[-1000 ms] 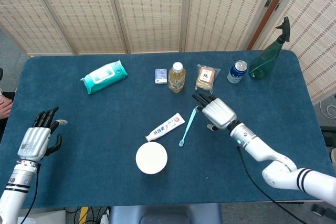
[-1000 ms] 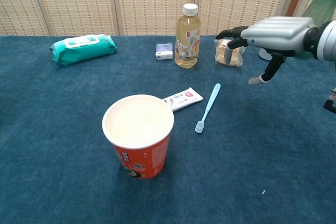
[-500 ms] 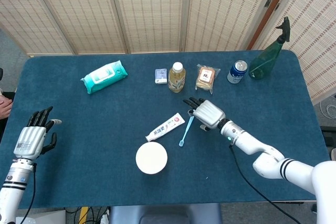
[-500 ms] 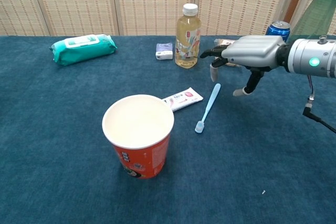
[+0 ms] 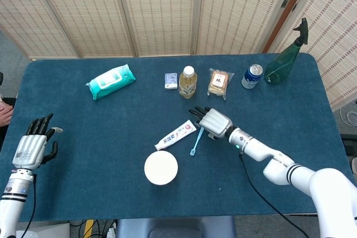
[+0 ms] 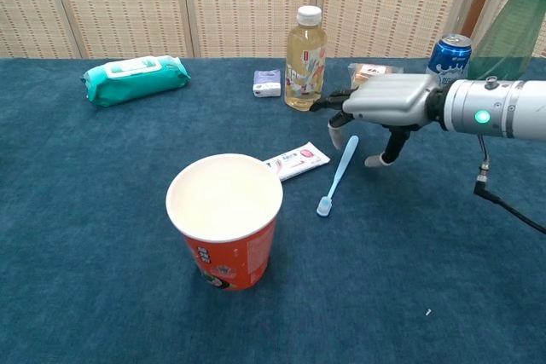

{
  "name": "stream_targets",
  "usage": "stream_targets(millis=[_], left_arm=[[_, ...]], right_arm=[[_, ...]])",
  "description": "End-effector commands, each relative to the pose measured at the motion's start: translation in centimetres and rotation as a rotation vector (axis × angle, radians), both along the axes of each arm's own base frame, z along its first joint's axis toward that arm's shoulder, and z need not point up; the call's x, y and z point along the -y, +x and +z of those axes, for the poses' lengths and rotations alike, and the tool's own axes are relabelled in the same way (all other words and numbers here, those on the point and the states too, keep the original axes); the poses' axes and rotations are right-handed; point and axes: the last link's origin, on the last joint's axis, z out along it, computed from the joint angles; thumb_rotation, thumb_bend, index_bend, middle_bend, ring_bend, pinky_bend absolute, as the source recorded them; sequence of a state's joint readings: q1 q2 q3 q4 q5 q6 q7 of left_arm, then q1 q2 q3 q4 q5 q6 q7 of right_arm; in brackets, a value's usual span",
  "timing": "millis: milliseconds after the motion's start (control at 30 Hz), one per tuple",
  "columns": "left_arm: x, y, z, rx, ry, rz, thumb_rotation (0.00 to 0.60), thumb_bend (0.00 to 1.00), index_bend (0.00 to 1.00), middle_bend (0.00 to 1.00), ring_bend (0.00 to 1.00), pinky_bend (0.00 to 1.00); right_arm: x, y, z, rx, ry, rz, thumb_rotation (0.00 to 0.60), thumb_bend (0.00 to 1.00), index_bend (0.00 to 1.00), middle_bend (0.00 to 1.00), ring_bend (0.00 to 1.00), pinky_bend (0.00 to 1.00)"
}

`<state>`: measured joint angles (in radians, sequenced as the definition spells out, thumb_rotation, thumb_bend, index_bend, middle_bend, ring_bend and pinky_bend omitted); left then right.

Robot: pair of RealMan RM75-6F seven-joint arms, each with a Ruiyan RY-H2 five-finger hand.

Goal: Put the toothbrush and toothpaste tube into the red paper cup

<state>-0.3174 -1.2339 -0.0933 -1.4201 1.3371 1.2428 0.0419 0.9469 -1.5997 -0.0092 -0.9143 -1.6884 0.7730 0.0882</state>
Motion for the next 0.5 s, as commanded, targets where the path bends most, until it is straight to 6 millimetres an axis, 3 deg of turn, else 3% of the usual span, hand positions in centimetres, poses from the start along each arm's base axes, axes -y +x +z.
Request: stream_targets(millis=[33, 500], left_arm=[[0.0, 0.0, -0.1, 0.001, -0.001, 0.0, 0.6, 0.6, 0.31, 0.0, 0.0, 0.0], [0.3, -0.7, 0.0, 0.012, 0.002, 0.014, 0.6, 0.6, 0.31, 0.0, 0.0, 0.0]], right_arm=[[0.0, 0.2, -0.5, 0.0, 0.007, 0.009, 0.6, 0.22, 0.42, 0.0, 0.0, 0.25], [0.5, 1.0, -2.0, -0.004, 0.02, 0.023, 0.6, 0.22, 0.45, 0.0, 0.0, 0.25]])
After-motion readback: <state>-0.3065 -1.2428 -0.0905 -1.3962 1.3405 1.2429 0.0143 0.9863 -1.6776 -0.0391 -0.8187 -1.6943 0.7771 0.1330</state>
